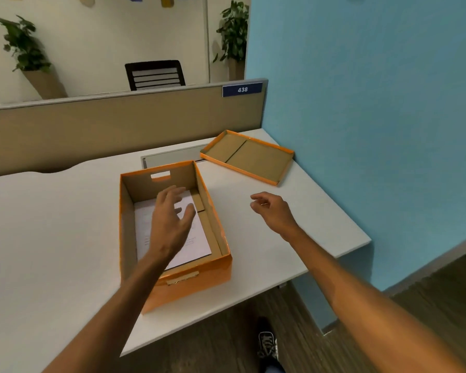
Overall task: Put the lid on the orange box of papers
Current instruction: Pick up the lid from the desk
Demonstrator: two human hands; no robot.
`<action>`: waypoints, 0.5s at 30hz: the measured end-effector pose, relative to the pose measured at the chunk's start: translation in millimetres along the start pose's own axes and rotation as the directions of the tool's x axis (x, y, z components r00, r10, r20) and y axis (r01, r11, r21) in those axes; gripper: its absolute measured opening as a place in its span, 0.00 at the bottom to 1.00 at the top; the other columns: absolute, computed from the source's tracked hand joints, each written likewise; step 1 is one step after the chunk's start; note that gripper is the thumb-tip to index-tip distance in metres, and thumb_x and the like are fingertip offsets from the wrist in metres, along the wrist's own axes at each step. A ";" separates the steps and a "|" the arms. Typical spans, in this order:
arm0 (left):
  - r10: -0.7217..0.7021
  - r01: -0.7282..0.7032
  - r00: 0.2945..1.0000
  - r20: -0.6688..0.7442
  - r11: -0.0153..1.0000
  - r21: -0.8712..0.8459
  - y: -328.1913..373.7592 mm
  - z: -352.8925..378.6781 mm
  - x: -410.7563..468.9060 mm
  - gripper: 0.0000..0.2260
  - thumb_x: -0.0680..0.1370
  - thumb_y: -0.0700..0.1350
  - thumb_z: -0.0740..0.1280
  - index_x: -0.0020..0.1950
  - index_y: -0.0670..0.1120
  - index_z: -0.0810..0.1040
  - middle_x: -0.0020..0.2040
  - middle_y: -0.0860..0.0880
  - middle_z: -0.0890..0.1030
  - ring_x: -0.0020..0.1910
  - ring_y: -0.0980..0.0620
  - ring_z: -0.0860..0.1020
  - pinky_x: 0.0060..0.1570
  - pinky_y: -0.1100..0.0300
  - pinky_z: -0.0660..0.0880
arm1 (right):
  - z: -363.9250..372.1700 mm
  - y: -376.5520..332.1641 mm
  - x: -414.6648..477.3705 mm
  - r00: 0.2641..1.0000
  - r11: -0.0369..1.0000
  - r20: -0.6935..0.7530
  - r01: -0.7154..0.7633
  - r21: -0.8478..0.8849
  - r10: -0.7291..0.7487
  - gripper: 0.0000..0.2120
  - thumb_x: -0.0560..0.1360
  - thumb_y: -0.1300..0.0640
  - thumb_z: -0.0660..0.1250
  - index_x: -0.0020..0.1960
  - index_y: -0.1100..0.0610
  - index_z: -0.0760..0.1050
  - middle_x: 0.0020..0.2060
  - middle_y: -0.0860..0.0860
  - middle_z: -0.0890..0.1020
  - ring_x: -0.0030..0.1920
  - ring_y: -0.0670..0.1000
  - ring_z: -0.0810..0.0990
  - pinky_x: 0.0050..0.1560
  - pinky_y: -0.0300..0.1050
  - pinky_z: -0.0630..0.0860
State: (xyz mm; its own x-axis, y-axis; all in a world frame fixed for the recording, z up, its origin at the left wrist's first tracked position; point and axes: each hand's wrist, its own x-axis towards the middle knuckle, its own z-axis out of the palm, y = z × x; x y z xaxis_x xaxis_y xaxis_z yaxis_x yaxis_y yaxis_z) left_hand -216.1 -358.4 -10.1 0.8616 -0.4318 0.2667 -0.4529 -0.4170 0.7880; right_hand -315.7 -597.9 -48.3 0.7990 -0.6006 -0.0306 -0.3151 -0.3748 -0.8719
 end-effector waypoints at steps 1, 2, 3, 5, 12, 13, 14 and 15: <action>0.011 -0.011 1.000 0.006 1.000 -0.025 8.8 13.0 9.7 0.19 0.79 0.44 0.67 0.69 0.43 0.73 0.71 0.43 0.71 0.62 0.49 0.75 0.57 0.60 0.75 | -7.2 3.5 10.2 1.000 1.000 -0.003 0.008 -0.008 -0.008 0.14 0.75 0.54 0.69 0.60 0.55 0.80 0.53 0.53 0.83 0.53 0.50 0.81 0.56 0.46 0.78; 0.018 -0.017 1.000 0.015 0.999 -0.050 15.8 27.2 20.4 0.19 0.79 0.43 0.67 0.69 0.43 0.74 0.70 0.43 0.71 0.61 0.50 0.75 0.58 0.58 0.76 | -14.4 8.1 21.9 1.000 1.000 -0.010 0.014 -0.018 -0.015 0.13 0.75 0.54 0.69 0.59 0.55 0.80 0.53 0.53 0.83 0.53 0.50 0.81 0.56 0.44 0.78; 0.017 -0.015 1.000 0.026 0.997 -0.071 22.0 42.3 32.0 0.18 0.79 0.43 0.67 0.69 0.43 0.74 0.69 0.43 0.72 0.61 0.50 0.76 0.58 0.56 0.77 | -22.3 13.0 34.5 1.000 0.999 -0.018 0.020 -0.029 -0.020 0.13 0.75 0.55 0.69 0.59 0.54 0.81 0.52 0.53 0.83 0.52 0.49 0.81 0.54 0.42 0.77; 0.001 0.003 0.999 0.046 0.995 -0.101 30.4 73.9 55.8 0.18 0.79 0.44 0.66 0.69 0.44 0.73 0.69 0.43 0.72 0.61 0.50 0.77 0.55 0.59 0.77 | -37.5 24.5 62.2 0.999 0.999 -0.029 0.026 -0.046 -0.028 0.11 0.75 0.56 0.69 0.57 0.54 0.81 0.51 0.52 0.83 0.51 0.48 0.80 0.51 0.36 0.75; -0.209 0.230 0.965 0.157 0.964 -0.131 40.1 194.4 137.4 0.21 0.78 0.46 0.66 0.71 0.44 0.71 0.70 0.44 0.74 0.60 0.47 0.78 0.51 0.58 0.76 | -81.8 79.7 173.4 0.998 0.971 0.018 0.059 -0.230 -0.056 0.12 0.76 0.57 0.69 0.59 0.59 0.79 0.53 0.53 0.83 0.52 0.50 0.80 0.51 0.37 0.73; -0.257 0.284 0.948 0.186 0.949 -0.137 38.9 211.0 147.1 0.21 0.78 0.47 0.66 0.71 0.44 0.71 0.70 0.44 0.74 0.59 0.47 0.79 0.53 0.55 0.77 | -86.3 87.9 187.4 0.998 0.963 0.037 0.065 -0.261 -0.057 0.13 0.77 0.57 0.68 0.60 0.59 0.79 0.54 0.54 0.83 0.53 0.51 0.80 0.52 0.39 0.74; -0.310 0.346 0.925 0.219 0.927 -0.147 36.1 227.4 156.6 0.22 0.78 0.48 0.66 0.71 0.45 0.71 0.69 0.44 0.75 0.58 0.47 0.79 0.55 0.51 0.78 | -90.0 96.9 201.3 0.996 0.951 0.060 0.074 -0.299 -0.059 0.13 0.76 0.57 0.69 0.60 0.59 0.79 0.56 0.54 0.83 0.54 0.52 0.80 0.54 0.41 0.74; -0.367 0.415 0.894 0.257 0.896 -0.161 33.2 242.8 166.0 0.22 0.78 0.49 0.67 0.71 0.45 0.70 0.69 0.43 0.75 0.57 0.46 0.79 0.57 0.48 0.78 | -92.9 105.6 214.7 0.994 0.934 0.087 0.092 -0.346 -0.065 0.14 0.76 0.57 0.69 0.60 0.59 0.79 0.56 0.54 0.82 0.56 0.53 0.80 0.55 0.42 0.75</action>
State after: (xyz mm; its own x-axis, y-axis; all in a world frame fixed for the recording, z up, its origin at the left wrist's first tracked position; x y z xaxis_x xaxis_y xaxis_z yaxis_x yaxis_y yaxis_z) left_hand -143.7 -638.1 -74.4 0.8775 -0.4386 -0.1941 -0.0114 -0.4235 0.9058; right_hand -225.0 -832.0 -101.6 0.8593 -0.5112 -0.0159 -0.3981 -0.6492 -0.6481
